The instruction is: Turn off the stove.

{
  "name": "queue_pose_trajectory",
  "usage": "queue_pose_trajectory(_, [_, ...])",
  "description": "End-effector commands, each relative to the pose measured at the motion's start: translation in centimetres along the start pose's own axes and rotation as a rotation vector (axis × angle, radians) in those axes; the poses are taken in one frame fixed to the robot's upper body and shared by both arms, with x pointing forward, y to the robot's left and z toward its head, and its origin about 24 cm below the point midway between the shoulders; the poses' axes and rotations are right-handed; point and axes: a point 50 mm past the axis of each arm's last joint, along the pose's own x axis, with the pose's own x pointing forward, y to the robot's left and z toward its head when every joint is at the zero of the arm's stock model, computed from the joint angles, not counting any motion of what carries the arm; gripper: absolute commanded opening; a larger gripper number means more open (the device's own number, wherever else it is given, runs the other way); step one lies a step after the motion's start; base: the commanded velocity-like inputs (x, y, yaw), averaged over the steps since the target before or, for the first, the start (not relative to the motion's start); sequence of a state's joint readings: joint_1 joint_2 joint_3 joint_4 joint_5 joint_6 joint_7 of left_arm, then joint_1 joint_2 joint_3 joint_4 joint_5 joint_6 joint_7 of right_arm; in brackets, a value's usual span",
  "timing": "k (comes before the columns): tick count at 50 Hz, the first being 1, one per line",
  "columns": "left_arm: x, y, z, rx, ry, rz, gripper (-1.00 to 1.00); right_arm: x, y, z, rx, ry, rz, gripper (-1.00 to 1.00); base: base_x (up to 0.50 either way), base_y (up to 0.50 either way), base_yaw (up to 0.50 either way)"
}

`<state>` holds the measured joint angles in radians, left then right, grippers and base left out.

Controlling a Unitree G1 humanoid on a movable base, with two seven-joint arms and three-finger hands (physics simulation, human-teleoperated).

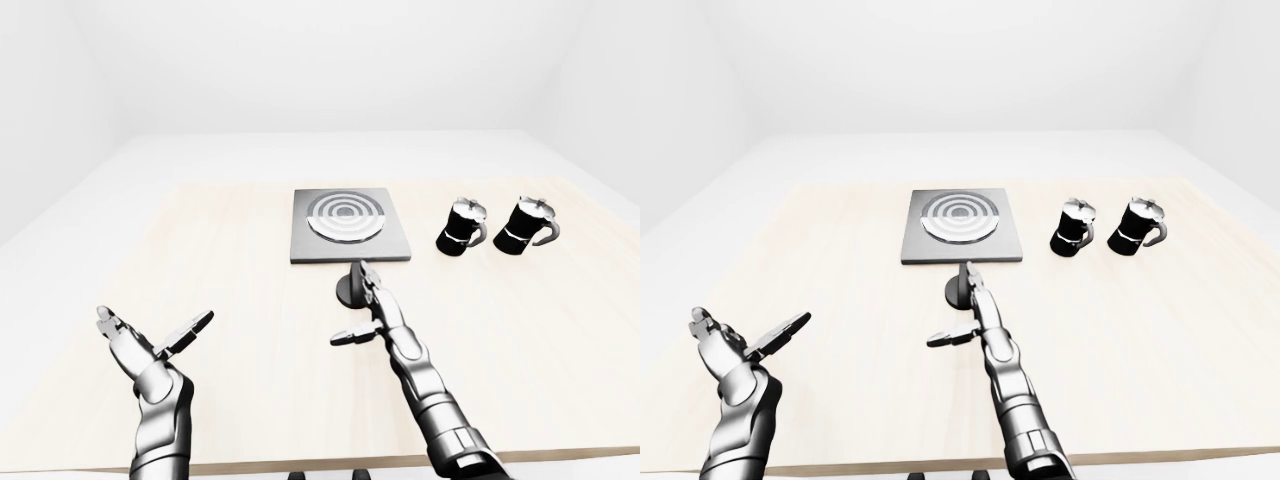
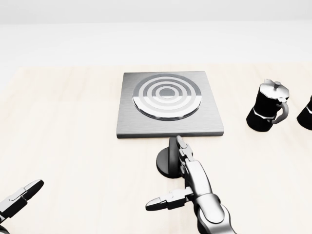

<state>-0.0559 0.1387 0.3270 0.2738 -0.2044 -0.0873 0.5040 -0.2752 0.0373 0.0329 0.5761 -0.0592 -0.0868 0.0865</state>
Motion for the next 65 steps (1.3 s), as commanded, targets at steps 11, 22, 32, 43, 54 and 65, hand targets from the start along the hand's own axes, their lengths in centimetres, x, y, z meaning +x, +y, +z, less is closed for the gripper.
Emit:
queue_pose_trajectory(11, [0.1,-0.2,0.1,-0.027,0.008,-0.009,1.0,-0.9,6.1,0.7,0.1,0.039,0.247,1.0,0.0,0.0,0.0])
queue_pose_trajectory(22, [0.1,-0.1,0.2,-0.03,0.003,-0.01,1.0,-0.8,8.3,3.5,0.108,-0.055,0.331,1.0,0.0,0.0,0.0])
queue_pose_trajectory(32, [0.1,-0.1,0.4,-0.035,-0.004,-0.013,1.0,0.0,8.6,3.5,0.111,-0.034,0.352,1.0,0.0,0.0,0.0])
queue_pose_trajectory(43, [0.0,0.0,0.4,-0.041,-0.005,-0.014,1.0,1.9,3.2,3.5,0.125,0.0,0.174,1.0,0.0,0.0,0.0])
queue_pose_trajectory(54, [0.1,-0.1,0.2,-0.036,0.006,-0.018,1.0,3.4,-3.6,0.4,0.215,0.124,-0.075,1.0,0.0,0.0,0.0])
queue_pose_trajectory(65, [0.1,-0.2,0.3,-0.038,0.002,-0.02,1.0,4.9,-7.0,5.2,0.06,0.025,-0.13,1.0,0.01,0.0,0.0])
